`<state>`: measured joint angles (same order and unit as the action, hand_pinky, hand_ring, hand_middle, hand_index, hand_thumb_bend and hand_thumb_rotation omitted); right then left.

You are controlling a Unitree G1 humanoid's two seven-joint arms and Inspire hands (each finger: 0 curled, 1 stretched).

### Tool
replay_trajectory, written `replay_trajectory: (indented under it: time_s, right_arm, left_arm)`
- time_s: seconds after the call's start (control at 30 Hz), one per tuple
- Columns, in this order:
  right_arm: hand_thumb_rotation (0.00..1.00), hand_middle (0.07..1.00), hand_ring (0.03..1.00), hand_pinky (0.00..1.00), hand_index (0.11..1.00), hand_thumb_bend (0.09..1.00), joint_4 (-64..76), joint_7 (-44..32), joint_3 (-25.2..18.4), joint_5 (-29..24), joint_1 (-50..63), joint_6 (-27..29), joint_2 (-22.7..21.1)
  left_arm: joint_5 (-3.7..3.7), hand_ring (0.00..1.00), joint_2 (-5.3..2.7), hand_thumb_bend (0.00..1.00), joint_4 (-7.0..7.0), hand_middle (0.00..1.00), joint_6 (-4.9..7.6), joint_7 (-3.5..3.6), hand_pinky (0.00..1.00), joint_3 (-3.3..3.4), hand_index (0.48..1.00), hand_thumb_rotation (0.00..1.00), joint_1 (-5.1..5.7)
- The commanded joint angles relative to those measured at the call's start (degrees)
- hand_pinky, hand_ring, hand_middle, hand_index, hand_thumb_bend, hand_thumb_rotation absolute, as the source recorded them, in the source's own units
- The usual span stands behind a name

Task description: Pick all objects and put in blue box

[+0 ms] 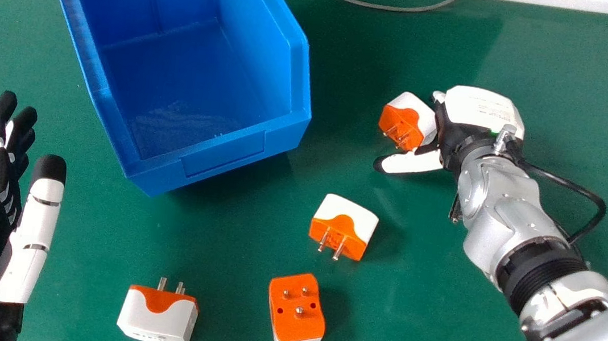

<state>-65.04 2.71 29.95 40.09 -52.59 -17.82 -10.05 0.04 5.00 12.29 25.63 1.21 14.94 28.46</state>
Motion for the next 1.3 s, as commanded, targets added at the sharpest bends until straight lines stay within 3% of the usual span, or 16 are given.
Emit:
replay_trajectory:
  time_s: [0.0, 0.1, 0.13, 0.3, 0.4, 0.53, 0.57, 0.63, 0.8, 1.0, 1.17, 1.27]
  right_arm:
    - [0.62, 0.946, 0.908, 0.8, 0.909, 0.602, -0.16, 1.21, -0.41, -0.29, -2.19, 0.19, -0.05]
    - [0.62, 0.937, 0.9, 0.8, 0.899, 0.6, -0.73, 1.16, 0.09, 0.07, -2.53, 0.06, 0.04]
    - [0.63, 0.933, 0.897, 0.79, 0.894, 0.598, -0.86, 1.48, -0.29, -0.27, -2.59, -0.18, 0.25]
    - [0.62, 0.932, 0.896, 0.8, 0.893, 0.597, -0.94, 1.63, -0.98, -1.06, -2.91, -0.15, 0.58]
    - [0.65, 0.931, 0.894, 0.8, 0.89, 0.602, -1.3, 1.7, -0.12, -0.5, -3.33, -0.62, 0.91]
    - [0.68, 0.922, 0.885, 0.79, 0.879, 0.614, -1.93, 2.44, -0.73, -1.28, -3.91, -1.64, 1.83]
    - [0.68, 0.922, 0.885, 0.79, 0.879, 0.614, -2.12, 2.46, -0.63, -1.2, -4.11, -1.9, 2.04]
    - [0.68, 0.921, 0.882, 0.78, 0.877, 0.618, -2.49, 2.57, -0.64, -1.2, -4.55, -2.63, 2.54]
    - [0.69, 0.912, 0.862, 0.76, 0.873, 0.618, -2.6, 3.31, -1.59, -2.07, -4.91, -3.72, 3.39]
    - [0.67, 0.906, 0.854, 0.75, 0.869, 0.597, -3.66, 4.71, -1.65, -2.12, -5.29, -4.06, 4.07]
    - [0.66, 0.895, 0.842, 0.74, 0.856, 0.593, -4.48, 4.98, -0.95, -1.54, -5.55, -4.96, 4.5]
    - [0.67, 0.891, 0.835, 0.73, 0.854, 0.586, -4.97, 4.76, -0.44, -1.21, -5.76, -5.63, 4.79]
  left_arm:
    - [-0.16, 0.96, 0.01, 0.43, 0.6, 0.96, 1.58, -0.04, 0.98, 0.35, 0.98, 0.88, 0.57]
    - [0.74, 0.96, 0.07, 0.42, 0.56, 0.96, 1.65, -0.43, 0.97, 0.45, 0.981, 0.88, 0.54]
    - [0.66, 0.96, 0.05, 0.42, 0.8, 0.96, 1.35, -0.39, 0.97, 0.39, 0.98, 0.88, 0.65]
    - [-0.06, 0.95, 0.37, 0.43, -0.27, 0.96, 2.39, 0.2, 0.97, 0.42, 0.977, 0.88, 0.51]
    - [0.36, 0.95, 0.56, 0.43, -0.54, 0.96, 3.09, 0.16, 0.97, 0.52, 0.977, 0.88, 0.55]
    - [-0.05, 0.95, 0.27, 0.43, -0.18, 0.96, 2.74, 0.14, 0.96, 0.44, 0.977, 0.88, 1.01]
    - [0.41, 0.95, 0.21, 0.43, -0.11, 0.96, 2.73, -0.12, 0.96, 0.5, 0.977, 0.88, 1.14]
    - [0.58, 0.95, 0.25, 0.43, -0.1, 0.96, 2.9, -0.12, 0.97, 0.46, 0.975, 0.87, 1.35]
    - [-0.14, 0.95, 0.11, 0.43, 0.51, 0.95, 2.5, 0.14, 0.97, 0.22, 0.974, 0.88, 1.81]
    - [0.34, 0.95, 0.33, 0.43, -0.02, 0.96, 3.34, 0.1, 0.98, 0.34, 0.976, 0.88, 2.04]
    - [0.19, 0.95, 0.1, 0.43, 0.4, 0.96, 2.87, -0.01, 0.98, 0.26, 0.976, 0.89, 2.3]
    - [-0.44, 0.95, 0.08, 0.43, 0.9, 0.96, 2.5, 0.33, 0.98, 0.12, 0.976, 0.89, 2.64]
